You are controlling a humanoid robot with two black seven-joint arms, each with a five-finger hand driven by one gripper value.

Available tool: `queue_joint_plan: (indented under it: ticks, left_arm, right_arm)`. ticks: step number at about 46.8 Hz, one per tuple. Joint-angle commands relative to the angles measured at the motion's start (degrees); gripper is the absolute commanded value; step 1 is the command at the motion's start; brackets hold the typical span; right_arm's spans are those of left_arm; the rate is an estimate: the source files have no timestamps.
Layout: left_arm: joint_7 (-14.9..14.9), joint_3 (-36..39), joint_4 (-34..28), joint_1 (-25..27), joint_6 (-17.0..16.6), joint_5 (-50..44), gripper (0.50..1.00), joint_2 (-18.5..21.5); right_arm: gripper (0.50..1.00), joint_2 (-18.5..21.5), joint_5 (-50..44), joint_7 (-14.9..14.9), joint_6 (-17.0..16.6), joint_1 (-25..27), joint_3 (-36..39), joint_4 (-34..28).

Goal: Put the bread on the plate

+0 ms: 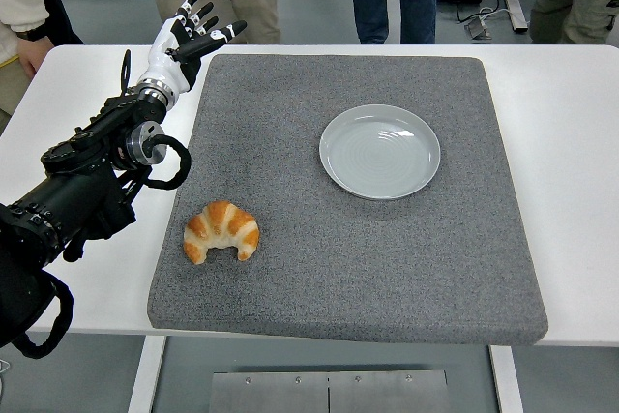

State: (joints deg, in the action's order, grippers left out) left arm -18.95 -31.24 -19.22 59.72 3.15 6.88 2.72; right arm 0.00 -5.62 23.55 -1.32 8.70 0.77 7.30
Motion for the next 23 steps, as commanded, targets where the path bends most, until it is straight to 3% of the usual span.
queue_joint_plan:
  ticks: [1, 15, 23]
  left_arm:
    - [-0.83, -0.05, -0.03, -0.04, -0.43, -0.12, 0.98, 0.01]
    - [0.05, -0.49, -2.04, 0.05, -0.51, -0.12, 0.98, 1.77]
    - [0.23, 0.13, -9.95, -1.09, -3.06, -0.03, 0.98, 5.19]
  right_arm:
    - [1.0, 0.0, 0.0, 0.0, 0.0, 0.0, 0.02, 0.0]
    - [1.0, 0.0, 0.0, 0.0, 0.0, 0.0, 0.02, 0.0]
    - [1.0, 0.0, 0.0, 0.0, 0.0, 0.0, 0.02, 0.0]
